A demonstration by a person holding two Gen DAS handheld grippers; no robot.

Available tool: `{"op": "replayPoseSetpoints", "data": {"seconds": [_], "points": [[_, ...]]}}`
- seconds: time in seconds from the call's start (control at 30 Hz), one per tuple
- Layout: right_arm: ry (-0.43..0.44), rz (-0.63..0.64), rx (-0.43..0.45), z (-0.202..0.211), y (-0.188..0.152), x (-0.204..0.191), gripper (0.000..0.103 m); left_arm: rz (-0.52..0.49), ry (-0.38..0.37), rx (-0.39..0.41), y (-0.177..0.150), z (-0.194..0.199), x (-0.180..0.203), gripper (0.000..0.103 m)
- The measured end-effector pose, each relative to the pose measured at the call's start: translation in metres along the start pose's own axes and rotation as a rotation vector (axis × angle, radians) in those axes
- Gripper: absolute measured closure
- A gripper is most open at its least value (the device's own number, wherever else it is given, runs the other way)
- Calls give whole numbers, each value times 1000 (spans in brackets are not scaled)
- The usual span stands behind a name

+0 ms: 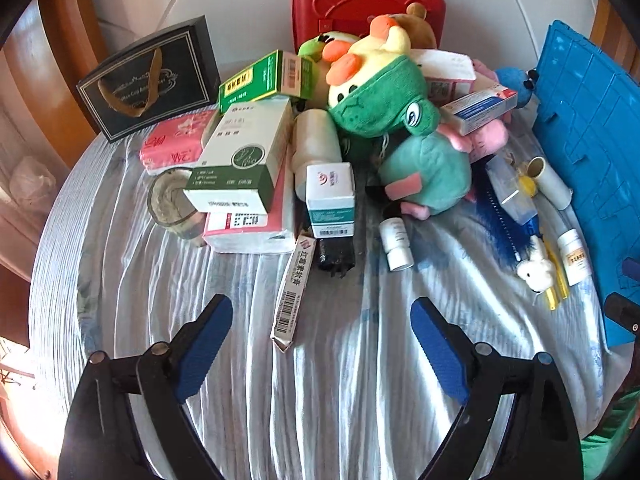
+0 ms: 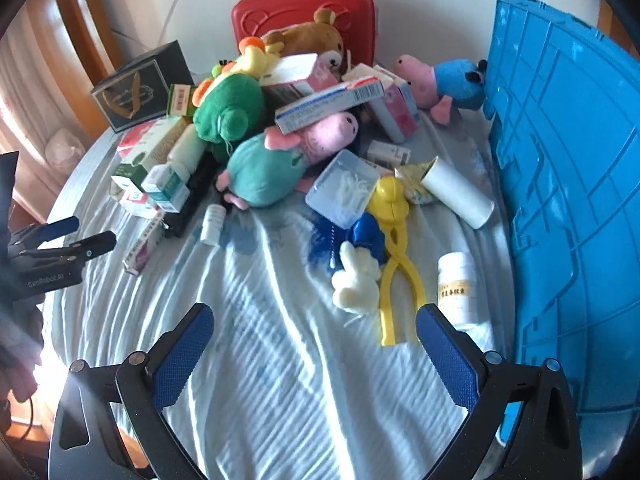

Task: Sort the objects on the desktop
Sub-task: 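Grasp the white ointment box with the left tool while the right tool grasps the cream bunny plush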

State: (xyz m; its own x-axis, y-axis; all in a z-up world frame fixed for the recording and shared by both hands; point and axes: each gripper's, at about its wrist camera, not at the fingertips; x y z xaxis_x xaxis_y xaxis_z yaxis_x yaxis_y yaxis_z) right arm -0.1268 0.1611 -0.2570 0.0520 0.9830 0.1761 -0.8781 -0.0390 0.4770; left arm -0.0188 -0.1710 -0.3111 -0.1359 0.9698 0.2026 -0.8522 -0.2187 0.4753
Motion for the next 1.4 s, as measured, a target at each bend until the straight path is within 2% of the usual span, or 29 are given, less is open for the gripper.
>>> {"op": "replayPoseSetpoints", "data": {"seconds": [0.07, 0.23, 0.53, 0.6, 0.67, 0.8, 0.83, 0.9, 0.93, 1.0, 1.03, 1.13, 1.2, 1.4], "points": [[1, -6, -4, -16, -3, 2, 0, 6, 9, -11, -5, -14, -9, 20], [-18, -11, -53, -58, -5, 3, 0, 30, 6, -47, -16, -45, -25, 24], [-27, -25, -91, -96, -2, 1, 0, 26, 9, -84, -14, -82, -36, 39], [-31, -31, -93, -101, 0, 1, 0, 20, 6, -86, -12, -86, -36, 44], [-38, -35, -96, -107, 2, 3, 0, 9, 0, -95, -12, -90, -34, 56], [-56, -32, -98, -117, 6, 5, 1, 3, -29, -105, -11, -94, -31, 70], [-67, -23, -93, -119, 8, 4, 2, -2, -32, -112, -10, -93, -30, 83], [-84, -9, -83, -122, 12, 2, 22, 5, -38, -122, -9, -93, -29, 83], [-93, -4, -80, -124, 13, 1, 27, 8, -41, -123, -9, -92, -29, 83], [-106, 10, -89, -130, 15, -2, 45, 13, -45, -121, -9, -89, -29, 83], [-107, 17, -95, -133, 16, -3, 48, 19, -49, -121, -9, -89, -29, 83], [-115, 32, -107, -138, 14, -5, 51, 25, -54, -118, -10, -86, -27, 83], [-116, 28, -106, -137, 12, -3, 58, 29, -55, -113, -10, -84, -25, 83], [-108, 99, -102, -134, 2, -17, 57, 32, -53, -114, -14, -83, -18, 83]]}}
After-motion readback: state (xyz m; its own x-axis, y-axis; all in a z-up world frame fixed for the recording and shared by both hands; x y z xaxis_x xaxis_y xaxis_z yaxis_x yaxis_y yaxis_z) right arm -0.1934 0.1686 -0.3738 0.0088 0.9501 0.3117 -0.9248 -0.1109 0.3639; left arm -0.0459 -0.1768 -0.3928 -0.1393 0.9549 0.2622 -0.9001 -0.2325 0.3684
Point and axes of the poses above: each gripper's, at about its wrist camera, not at the fingertips, and z roughly against the way its jaws point, x to its right, y to its top, and after that the axes turned 11 degrees about -y, right-handed
